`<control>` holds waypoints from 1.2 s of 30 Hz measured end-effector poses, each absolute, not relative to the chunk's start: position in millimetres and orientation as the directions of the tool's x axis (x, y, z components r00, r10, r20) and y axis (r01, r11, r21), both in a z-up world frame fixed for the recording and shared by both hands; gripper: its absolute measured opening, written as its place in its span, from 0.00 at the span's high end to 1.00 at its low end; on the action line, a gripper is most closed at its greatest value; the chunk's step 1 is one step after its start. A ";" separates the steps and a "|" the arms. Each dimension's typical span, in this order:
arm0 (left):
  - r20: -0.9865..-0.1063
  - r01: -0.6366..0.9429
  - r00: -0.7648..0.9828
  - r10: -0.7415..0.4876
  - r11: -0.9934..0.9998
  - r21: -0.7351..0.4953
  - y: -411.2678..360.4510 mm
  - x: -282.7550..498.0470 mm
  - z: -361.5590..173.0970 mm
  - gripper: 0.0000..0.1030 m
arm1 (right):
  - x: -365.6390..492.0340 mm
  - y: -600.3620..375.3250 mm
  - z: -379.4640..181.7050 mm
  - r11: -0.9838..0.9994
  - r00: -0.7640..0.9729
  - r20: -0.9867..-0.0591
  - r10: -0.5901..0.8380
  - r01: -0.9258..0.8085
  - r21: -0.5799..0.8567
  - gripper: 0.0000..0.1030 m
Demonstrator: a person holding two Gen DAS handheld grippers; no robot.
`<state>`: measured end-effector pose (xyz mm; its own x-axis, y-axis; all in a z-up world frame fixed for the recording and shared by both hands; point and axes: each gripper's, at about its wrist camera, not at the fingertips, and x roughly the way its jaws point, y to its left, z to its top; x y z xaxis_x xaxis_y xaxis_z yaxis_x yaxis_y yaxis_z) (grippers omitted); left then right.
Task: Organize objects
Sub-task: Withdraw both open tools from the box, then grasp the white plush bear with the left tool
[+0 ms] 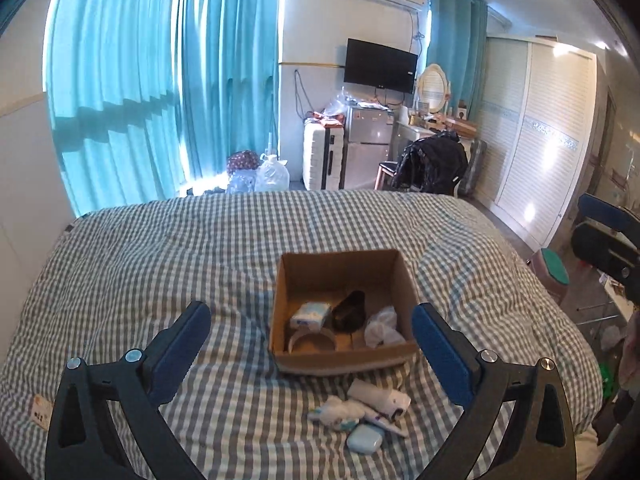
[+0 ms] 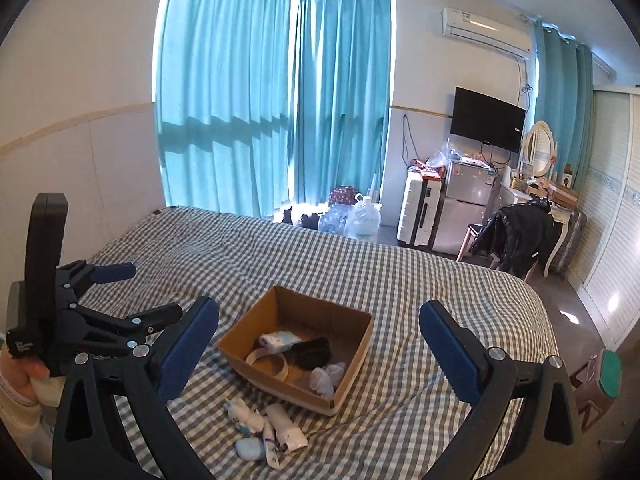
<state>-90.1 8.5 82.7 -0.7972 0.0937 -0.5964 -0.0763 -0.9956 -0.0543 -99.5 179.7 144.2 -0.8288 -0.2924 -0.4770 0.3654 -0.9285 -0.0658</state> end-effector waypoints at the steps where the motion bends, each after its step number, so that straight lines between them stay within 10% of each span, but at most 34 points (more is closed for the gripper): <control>1: -0.595 -0.069 -0.799 0.086 -0.996 -0.051 9.9 -85.8 77.2 0.00 | -96.2 180.1 136.3 -0.929 -0.827 -0.482 -0.289 0.364 -0.067 0.02; 20: -0.806 -0.028 -0.590 0.056 -0.998 -0.048 44.6 -110.3 -114.4 0.00 | -148.0 182.7 -86.4 -0.938 -0.628 -0.756 -0.185 0.343 -0.056 0.02; 36: -0.871 -0.143 -0.489 0.044 -0.989 0.030 71.1 -125.9 -173.3 0.00 | -159.1 194.7 -119.9 -0.941 -0.530 -0.816 -0.229 0.335 0.046 0.02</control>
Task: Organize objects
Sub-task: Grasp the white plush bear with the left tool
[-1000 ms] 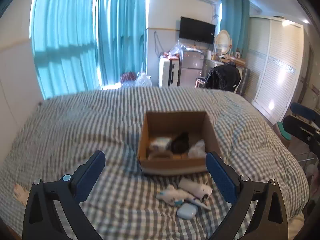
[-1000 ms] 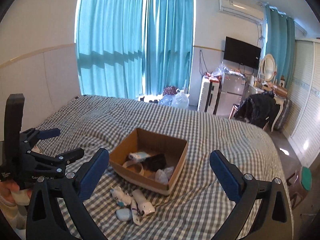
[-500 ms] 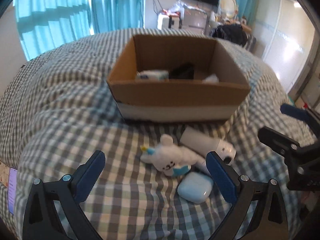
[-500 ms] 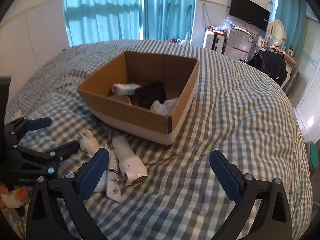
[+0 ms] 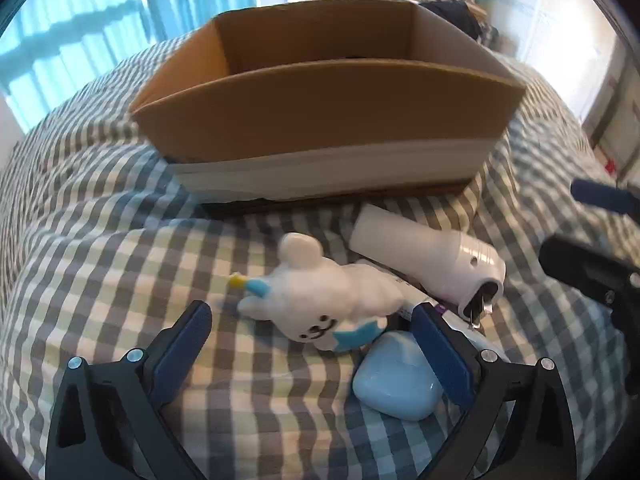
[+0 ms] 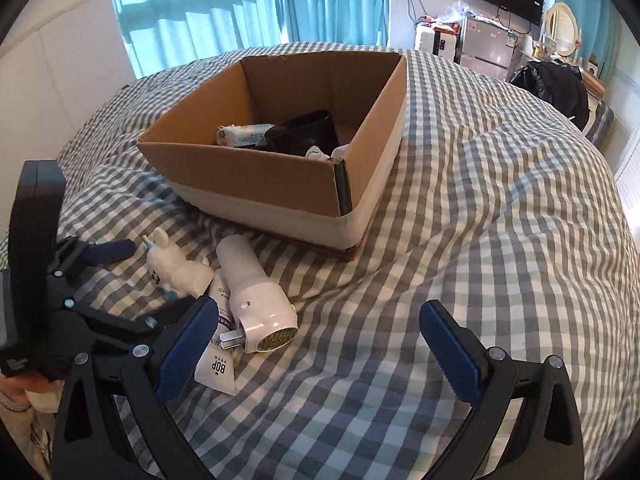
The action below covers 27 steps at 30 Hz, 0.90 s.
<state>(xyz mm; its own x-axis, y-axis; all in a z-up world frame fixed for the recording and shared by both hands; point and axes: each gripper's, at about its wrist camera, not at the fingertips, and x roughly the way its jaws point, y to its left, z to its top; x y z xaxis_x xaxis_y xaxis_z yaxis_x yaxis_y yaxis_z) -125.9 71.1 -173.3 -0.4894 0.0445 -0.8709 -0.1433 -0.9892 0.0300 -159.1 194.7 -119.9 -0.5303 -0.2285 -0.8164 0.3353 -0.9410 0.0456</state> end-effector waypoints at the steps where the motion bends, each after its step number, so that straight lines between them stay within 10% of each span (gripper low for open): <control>1: -0.872 -0.146 -0.489 0.037 -0.988 0.040 72.7 -126.0 -174.4 0.00 | -159.1 195.0 -120.2 -0.942 -0.530 -0.817 -0.227 0.333 0.045 0.02; 7: -0.887 -0.144 -0.461 -0.018 -0.985 0.095 78.8 -133.2 -184.1 0.07 | -161.7 195.8 -122.8 -0.952 -0.526 -0.826 -0.201 0.303 0.039 0.02; 9: -0.883 -0.152 -0.467 -0.042 -0.980 0.127 83.1 -131.9 -185.8 0.23 | -162.0 196.6 -122.5 -0.953 -0.528 -0.825 -0.202 0.299 0.042 0.02; 27: -0.765 -0.063 -0.643 0.018 -0.998 0.030 44.4 -94.2 -100.6 0.24 | -183.7 159.8 -141.8 -0.943 -0.451 -0.882 -0.136 0.333 -0.025 0.04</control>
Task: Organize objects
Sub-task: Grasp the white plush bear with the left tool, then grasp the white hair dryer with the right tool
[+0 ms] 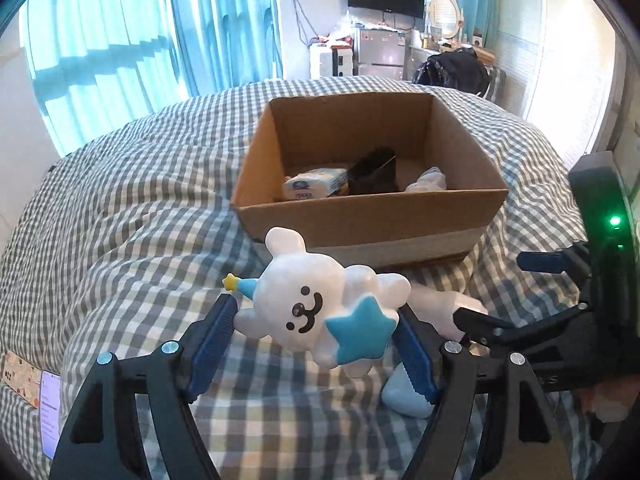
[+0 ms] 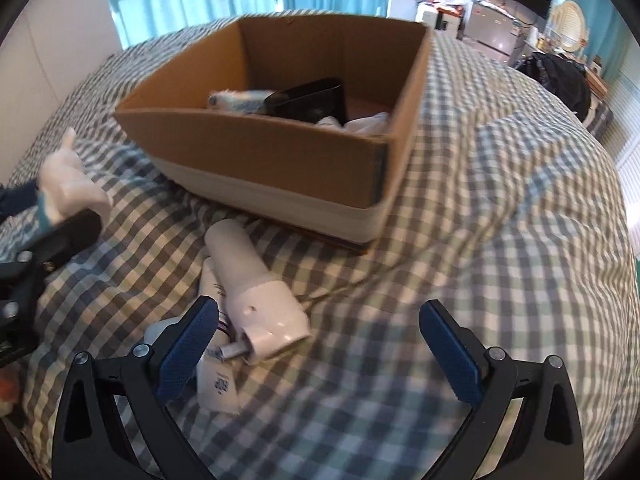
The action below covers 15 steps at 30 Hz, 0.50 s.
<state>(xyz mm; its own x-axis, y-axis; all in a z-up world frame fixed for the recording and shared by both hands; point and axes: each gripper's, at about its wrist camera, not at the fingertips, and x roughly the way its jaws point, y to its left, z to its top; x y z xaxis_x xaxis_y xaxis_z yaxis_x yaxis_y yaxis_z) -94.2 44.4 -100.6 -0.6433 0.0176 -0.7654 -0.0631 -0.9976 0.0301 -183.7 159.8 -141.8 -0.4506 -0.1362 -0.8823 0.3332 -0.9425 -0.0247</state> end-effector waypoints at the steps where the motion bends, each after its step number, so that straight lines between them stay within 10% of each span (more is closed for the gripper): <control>1: -0.768 -0.061 -0.640 0.023 -0.998 0.021 41.1 -94.4 -101.1 0.24 | -185.6 156.0 -143.9 -0.942 -0.444 -0.886 -0.136 0.334 -0.022 0.05; 7: -0.782 -0.055 -0.622 0.053 -0.998 -0.024 20.7 -106.1 -115.4 0.24 | -193.2 132.7 -166.2 -0.926 -0.375 -0.915 -0.151 0.377 -0.002 0.32; 15: -0.792 -0.066 -0.603 0.097 -0.995 -0.072 15.7 -104.4 -118.0 0.24 | -205.2 131.8 -178.9 -0.937 -0.337 -0.924 -0.180 0.345 0.056 0.41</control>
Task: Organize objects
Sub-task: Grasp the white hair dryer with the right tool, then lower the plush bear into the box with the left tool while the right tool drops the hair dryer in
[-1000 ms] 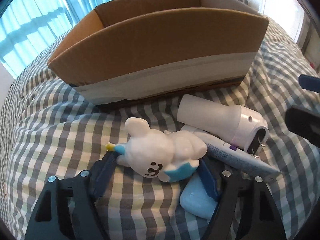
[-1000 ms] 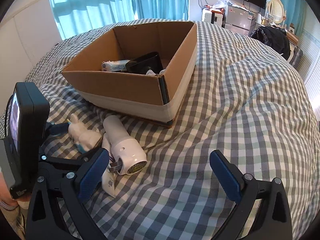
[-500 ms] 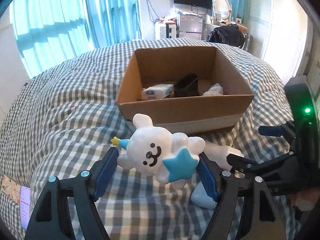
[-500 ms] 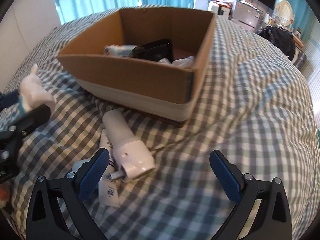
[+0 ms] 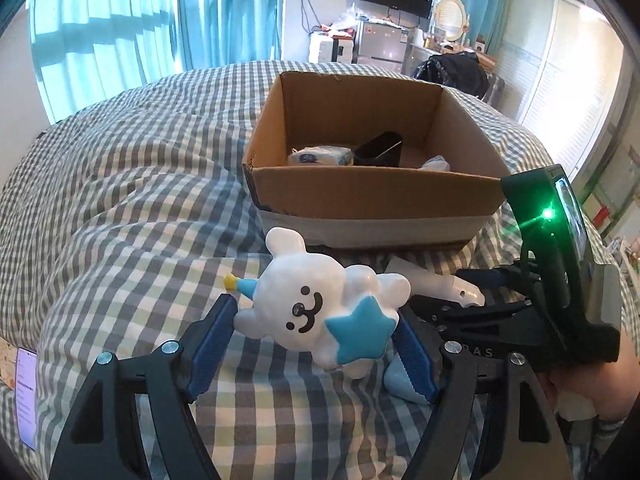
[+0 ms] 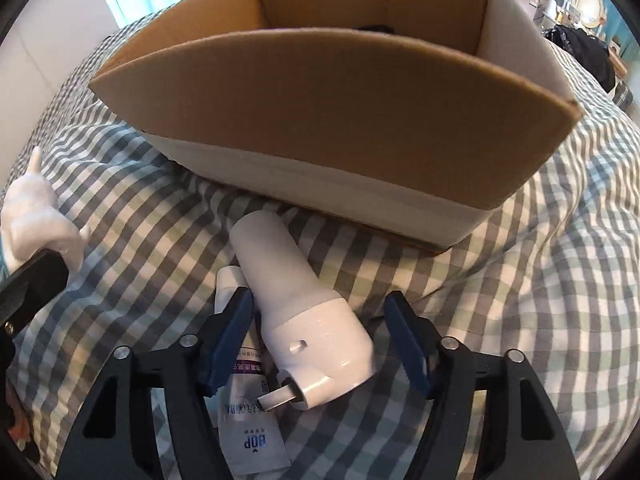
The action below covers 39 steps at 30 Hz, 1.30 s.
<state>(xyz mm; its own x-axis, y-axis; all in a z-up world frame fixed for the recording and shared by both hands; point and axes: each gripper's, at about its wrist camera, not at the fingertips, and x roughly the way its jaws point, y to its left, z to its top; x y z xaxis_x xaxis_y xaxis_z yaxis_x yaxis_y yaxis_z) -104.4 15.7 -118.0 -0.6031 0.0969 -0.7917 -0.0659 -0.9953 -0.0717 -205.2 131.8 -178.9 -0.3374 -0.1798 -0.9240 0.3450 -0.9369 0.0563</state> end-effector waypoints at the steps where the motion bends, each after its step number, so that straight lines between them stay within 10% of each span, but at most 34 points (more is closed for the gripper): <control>1: -0.793 -0.065 -0.601 0.094 -0.995 -0.069 16.2 -103.8 -118.6 0.24 | -202.2 129.9 -178.1 -0.935 -0.345 -0.922 -0.175 0.353 0.046 0.44; 39: -0.704 -0.145 -0.698 0.129 -0.989 -0.037 38.1 -59.0 -16.1 0.24 | -87.5 162.1 14.1 -0.930 -0.718 -0.668 -0.197 0.353 -0.105 0.53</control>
